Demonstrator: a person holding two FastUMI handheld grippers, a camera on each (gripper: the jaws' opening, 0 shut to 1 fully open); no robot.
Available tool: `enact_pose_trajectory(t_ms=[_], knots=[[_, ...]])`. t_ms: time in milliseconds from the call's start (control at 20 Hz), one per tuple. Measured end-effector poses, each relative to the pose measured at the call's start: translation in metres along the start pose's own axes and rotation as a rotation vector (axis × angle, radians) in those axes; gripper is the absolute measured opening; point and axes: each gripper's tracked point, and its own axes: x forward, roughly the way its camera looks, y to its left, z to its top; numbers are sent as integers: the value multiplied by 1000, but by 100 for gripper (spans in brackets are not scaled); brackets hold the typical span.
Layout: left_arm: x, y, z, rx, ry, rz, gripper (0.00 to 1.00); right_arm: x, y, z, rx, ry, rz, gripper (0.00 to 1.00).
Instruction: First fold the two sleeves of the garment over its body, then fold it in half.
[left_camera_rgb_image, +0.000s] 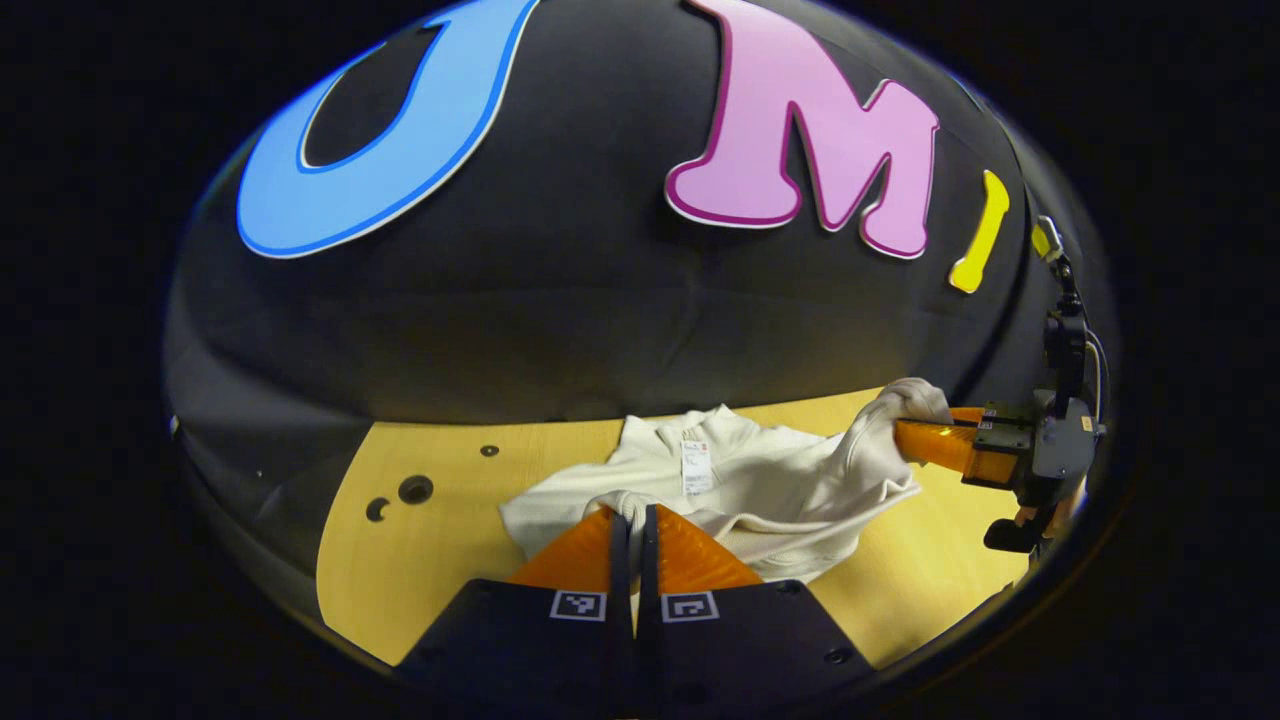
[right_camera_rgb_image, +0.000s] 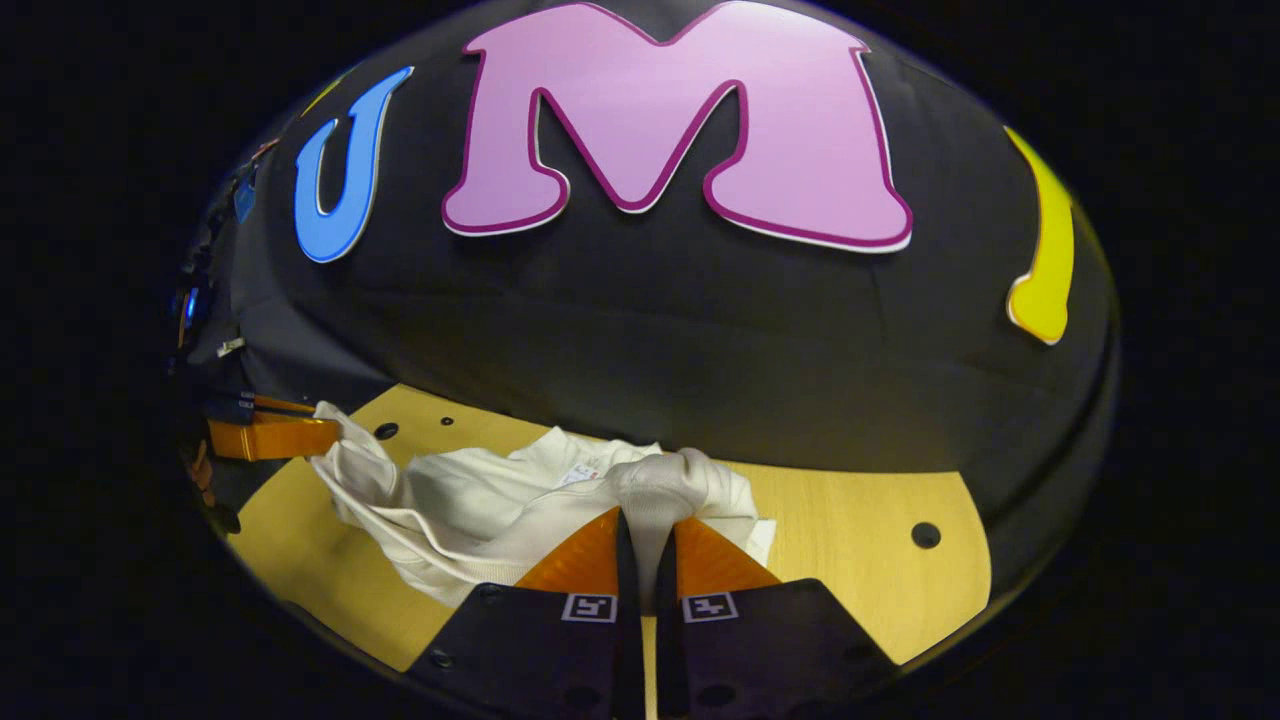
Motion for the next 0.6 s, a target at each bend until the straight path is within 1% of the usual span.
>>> enact_pose_trajectory(t_ms=[100, 200, 350, 450, 600], knots=[[25, 9, 2, 11, 4, 11, 6, 23, -1, -3, -31, -2, -19, 9], [49, 16, 1, -9, 8, 23, 6, 42, 0, -12, -30, 12, -32, 9], [89, 37, -15, -20, 27, 85, 6, 69, -6, -27, -25, 25, -51, 8], [109, 44, -23, -15, 34, 99, 6, 84, -11, -34, -18, 28, -70, 9], [138, 48, -23, -57, -2, 121, 6, 106, -23, -49, -2, 51, -108, 14]])
